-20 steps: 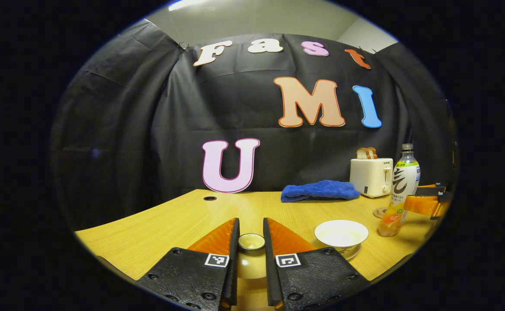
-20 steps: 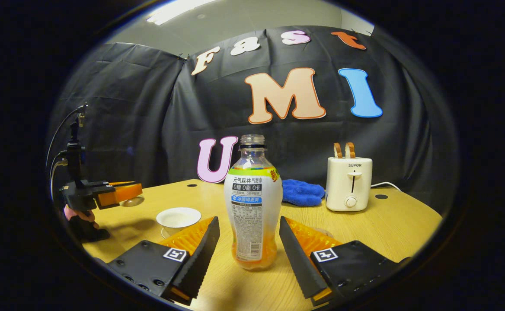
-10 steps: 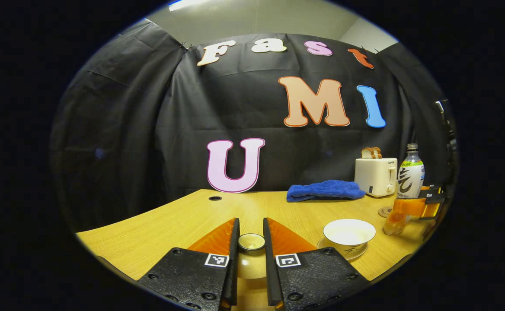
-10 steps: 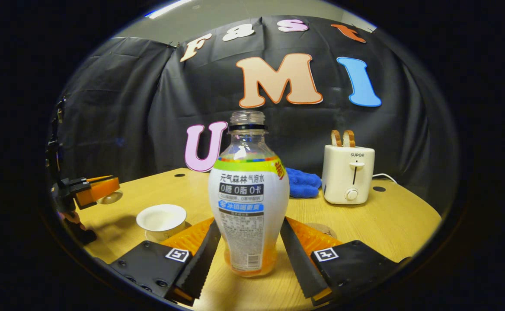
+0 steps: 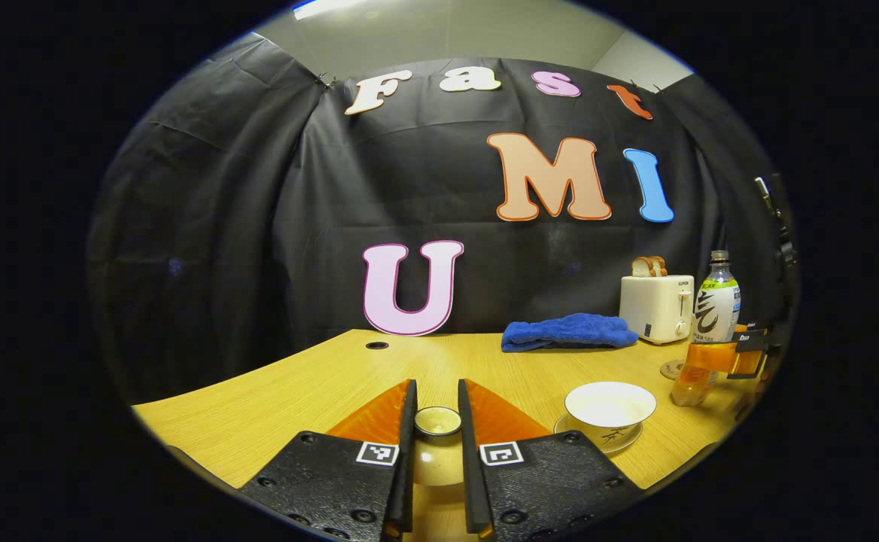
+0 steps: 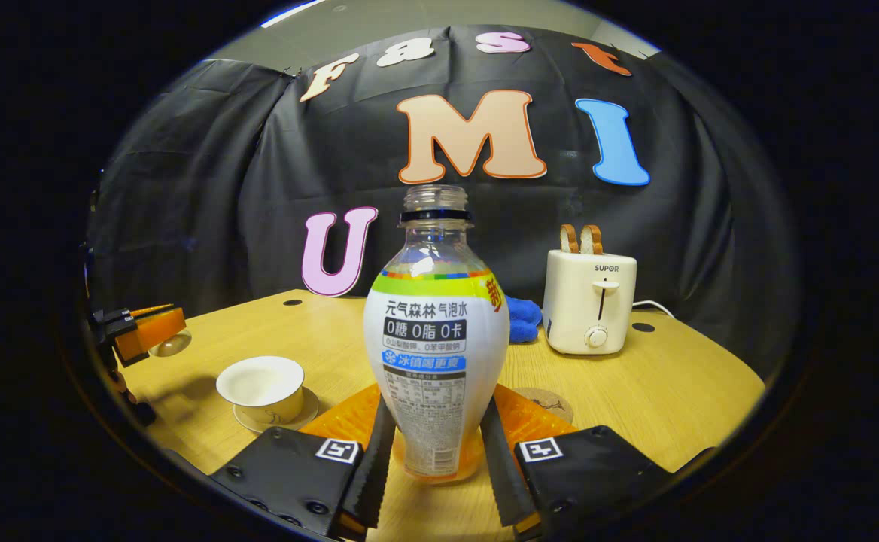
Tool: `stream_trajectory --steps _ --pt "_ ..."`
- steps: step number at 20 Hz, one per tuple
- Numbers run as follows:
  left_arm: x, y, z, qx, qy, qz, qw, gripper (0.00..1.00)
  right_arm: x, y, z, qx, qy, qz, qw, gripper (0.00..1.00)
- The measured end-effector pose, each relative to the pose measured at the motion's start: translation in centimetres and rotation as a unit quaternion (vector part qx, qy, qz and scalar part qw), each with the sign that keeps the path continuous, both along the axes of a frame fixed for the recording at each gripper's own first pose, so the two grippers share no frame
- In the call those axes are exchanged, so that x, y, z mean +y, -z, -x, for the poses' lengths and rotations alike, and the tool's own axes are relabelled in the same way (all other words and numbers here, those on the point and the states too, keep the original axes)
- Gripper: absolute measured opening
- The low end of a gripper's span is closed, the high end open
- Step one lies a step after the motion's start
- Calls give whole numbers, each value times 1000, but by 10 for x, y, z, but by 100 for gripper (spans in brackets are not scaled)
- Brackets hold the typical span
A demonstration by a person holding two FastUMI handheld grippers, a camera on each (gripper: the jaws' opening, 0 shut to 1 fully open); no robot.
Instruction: Open the teacup lid with one hand, grasp the water bottle and pour water into the teacup with the other hand; after pouring, place the water bottle on the coaster and then close the teacup lid.
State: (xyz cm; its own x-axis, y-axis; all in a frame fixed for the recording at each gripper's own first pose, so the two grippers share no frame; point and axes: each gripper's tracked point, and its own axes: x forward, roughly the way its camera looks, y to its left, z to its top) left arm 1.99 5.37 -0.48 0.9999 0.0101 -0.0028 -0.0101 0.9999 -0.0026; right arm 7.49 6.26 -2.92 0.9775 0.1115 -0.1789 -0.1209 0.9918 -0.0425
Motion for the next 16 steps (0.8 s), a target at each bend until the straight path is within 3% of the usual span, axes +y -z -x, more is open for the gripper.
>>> stream_trajectory --steps 4,7,11,16 --pt "1 -1 0 0 -3 0 1000 24 -4 -24 1 -16 17 43 999 62" --pt "1 -1 1 1 -2 0 1000 24 -8 -53 2 -48 23 111 992 61" --pt "1 0 1 1 -2 0 1000 24 -4 -74 1 -79 12 222 972 62" --pt "1 -1 1 1 -1 1 1000 24 12 -69 3 -93 -18 337 937 61"
